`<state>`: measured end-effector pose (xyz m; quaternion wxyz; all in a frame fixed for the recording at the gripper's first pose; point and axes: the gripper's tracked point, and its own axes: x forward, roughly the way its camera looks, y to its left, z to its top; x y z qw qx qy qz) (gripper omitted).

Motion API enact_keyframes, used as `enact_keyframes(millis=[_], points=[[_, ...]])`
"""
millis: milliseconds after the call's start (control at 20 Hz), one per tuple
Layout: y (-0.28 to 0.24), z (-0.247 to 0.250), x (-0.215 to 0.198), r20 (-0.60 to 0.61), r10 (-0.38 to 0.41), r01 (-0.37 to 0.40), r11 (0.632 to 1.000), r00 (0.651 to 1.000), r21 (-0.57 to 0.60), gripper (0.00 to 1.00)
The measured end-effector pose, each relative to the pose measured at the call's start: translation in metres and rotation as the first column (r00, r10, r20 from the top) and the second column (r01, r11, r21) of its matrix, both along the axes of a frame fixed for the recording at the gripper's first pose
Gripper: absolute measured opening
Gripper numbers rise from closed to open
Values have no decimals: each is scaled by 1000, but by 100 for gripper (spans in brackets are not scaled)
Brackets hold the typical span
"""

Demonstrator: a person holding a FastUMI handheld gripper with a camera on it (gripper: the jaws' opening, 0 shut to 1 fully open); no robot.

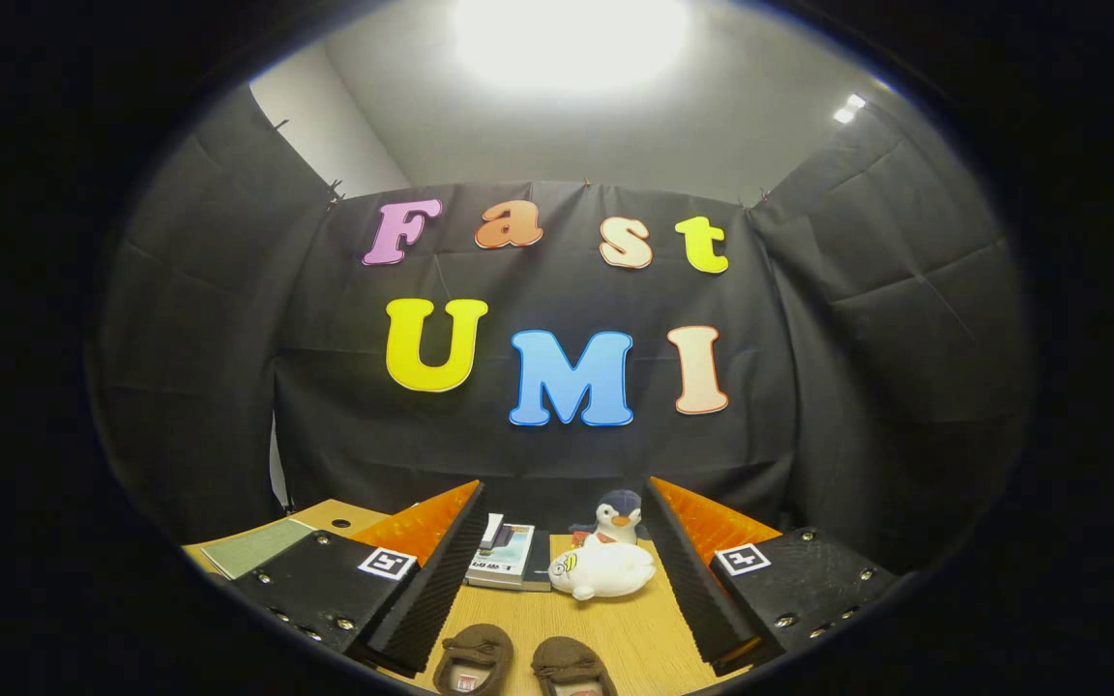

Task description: Open the storage box then place both shoes into the box .Put the left shoe in first, then the right shoe, with the right side of both shoes facing outward in a uniform manner.

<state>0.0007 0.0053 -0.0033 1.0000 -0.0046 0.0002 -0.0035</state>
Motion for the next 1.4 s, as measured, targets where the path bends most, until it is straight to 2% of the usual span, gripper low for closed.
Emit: enact_keyframes(millis=[300, 500, 750, 1100, 1400], points=[[8, -6, 1, -10, 17, -16, 999, 1000, 30, 97], [24, -20, 1, -47, 72, -65, 988, 996, 139, 97], [54, -52, -1, -139, 167, -124, 952, 976, 279, 97], [98, -105, -11, -280, 319, -158, 866, 906, 475, 97], [133, -145, -24, -349, 437, -120, 749, 829, 652, 98]])
